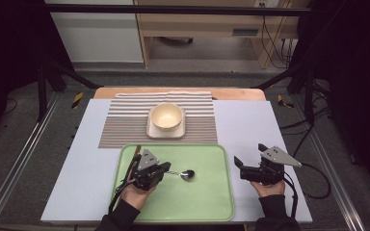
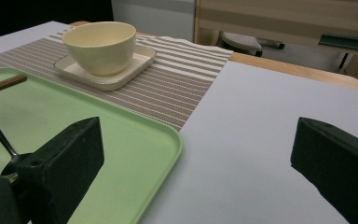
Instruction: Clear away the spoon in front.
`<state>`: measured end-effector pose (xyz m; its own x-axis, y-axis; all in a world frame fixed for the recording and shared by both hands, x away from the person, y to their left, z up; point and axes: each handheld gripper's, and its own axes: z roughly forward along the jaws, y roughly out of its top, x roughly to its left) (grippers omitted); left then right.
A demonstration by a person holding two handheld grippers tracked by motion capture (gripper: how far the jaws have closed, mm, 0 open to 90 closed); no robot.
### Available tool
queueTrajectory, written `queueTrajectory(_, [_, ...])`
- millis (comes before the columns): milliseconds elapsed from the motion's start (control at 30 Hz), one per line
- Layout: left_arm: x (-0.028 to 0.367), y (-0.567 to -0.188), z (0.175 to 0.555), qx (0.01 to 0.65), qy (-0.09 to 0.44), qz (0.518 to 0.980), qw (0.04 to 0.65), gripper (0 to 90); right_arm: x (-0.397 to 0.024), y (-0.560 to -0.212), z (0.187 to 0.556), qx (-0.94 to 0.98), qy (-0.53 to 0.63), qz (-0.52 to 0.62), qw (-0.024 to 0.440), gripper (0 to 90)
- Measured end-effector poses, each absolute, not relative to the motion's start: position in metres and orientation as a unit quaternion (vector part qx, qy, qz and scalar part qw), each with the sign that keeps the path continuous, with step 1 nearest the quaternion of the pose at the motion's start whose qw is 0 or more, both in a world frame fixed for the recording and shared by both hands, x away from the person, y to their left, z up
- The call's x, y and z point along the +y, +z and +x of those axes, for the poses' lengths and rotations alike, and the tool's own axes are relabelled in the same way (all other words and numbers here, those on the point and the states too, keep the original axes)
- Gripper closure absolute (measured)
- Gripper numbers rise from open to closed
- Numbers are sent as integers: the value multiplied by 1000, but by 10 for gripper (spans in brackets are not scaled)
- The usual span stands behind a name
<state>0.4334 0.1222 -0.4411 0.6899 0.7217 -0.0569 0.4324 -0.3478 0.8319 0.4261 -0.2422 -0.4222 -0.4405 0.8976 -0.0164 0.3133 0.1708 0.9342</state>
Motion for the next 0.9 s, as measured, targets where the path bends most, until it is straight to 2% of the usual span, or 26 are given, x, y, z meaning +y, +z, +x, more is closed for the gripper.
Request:
queueTrajectory(433, [89, -475, 451, 358, 145, 835, 393, 894, -243, -423, 426, 702, 477, 432, 305, 29])
queueTrajectory(900, [95, -475, 438, 329, 127, 859, 371, 894, -243, -422, 426, 701, 477, 433, 306, 30])
